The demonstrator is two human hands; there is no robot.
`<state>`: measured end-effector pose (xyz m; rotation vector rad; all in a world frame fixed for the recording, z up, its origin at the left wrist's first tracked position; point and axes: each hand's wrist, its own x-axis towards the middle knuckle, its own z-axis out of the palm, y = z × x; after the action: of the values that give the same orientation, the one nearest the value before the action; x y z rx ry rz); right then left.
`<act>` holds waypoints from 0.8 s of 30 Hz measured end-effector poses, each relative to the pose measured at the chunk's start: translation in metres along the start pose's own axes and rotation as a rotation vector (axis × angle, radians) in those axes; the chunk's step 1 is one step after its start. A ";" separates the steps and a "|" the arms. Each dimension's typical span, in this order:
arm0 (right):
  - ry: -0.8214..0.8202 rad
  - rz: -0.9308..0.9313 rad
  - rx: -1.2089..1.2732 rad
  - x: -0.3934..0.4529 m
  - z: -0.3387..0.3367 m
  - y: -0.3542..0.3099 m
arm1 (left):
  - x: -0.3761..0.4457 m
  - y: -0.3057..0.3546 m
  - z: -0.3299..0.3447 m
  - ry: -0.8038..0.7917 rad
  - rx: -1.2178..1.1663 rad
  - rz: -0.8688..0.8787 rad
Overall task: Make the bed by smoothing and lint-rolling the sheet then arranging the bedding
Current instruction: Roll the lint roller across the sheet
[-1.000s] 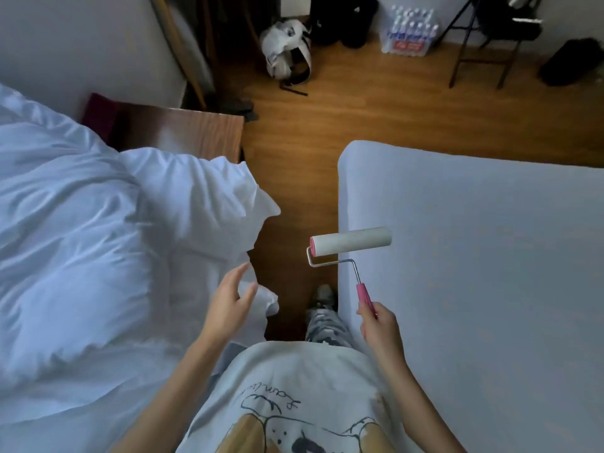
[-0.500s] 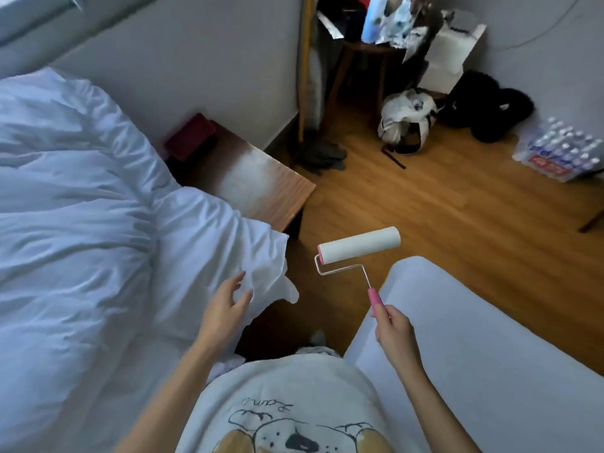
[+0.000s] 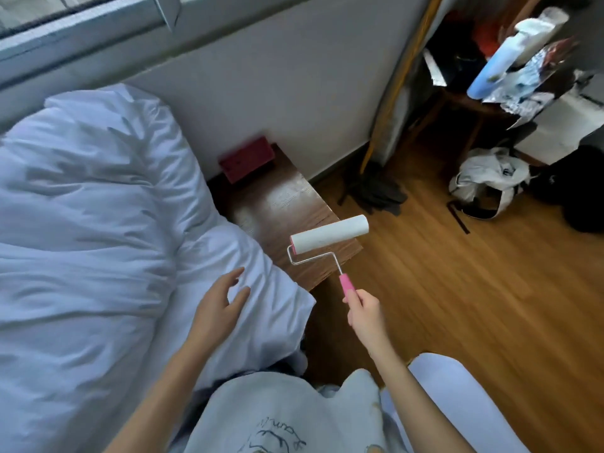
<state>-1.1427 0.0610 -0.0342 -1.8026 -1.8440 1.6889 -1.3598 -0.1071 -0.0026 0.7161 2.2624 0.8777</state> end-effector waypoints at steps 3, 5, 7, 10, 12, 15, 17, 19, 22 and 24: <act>-0.003 0.014 -0.029 0.027 0.014 -0.024 | 0.055 0.005 -0.007 -0.019 0.011 0.001; -0.013 0.027 -0.031 0.044 0.022 -0.041 | 0.088 0.014 -0.014 -0.016 0.008 -0.007; -0.032 0.029 -0.059 0.063 0.027 -0.062 | 0.123 0.024 -0.021 -0.014 0.013 -0.004; -0.068 0.025 -0.140 0.100 0.036 -0.098 | 0.177 0.039 -0.034 0.021 0.045 -0.021; -0.109 0.017 -0.178 0.127 0.044 -0.120 | 0.211 0.042 -0.038 0.030 0.082 -0.061; -0.163 0.002 -0.214 0.175 0.061 -0.151 | 0.272 0.040 -0.042 0.032 0.184 -0.089; -0.204 -0.017 -0.220 0.198 0.074 -0.168 | 0.304 0.038 -0.046 0.037 0.275 -0.076; -0.243 -0.010 -0.266 0.231 0.088 -0.179 | 0.342 0.039 -0.043 0.027 0.362 -0.092; -0.304 -0.002 -0.341 0.274 0.111 -0.191 | 0.389 0.035 -0.038 -0.011 0.452 -0.114; -0.359 0.004 -0.381 0.298 0.125 -0.200 | 0.414 0.027 -0.036 -0.049 0.492 -0.156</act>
<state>-1.4541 0.2576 -0.1268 -1.7004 -2.4553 1.8650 -1.6560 0.1685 -0.1005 0.7440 2.4723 0.2224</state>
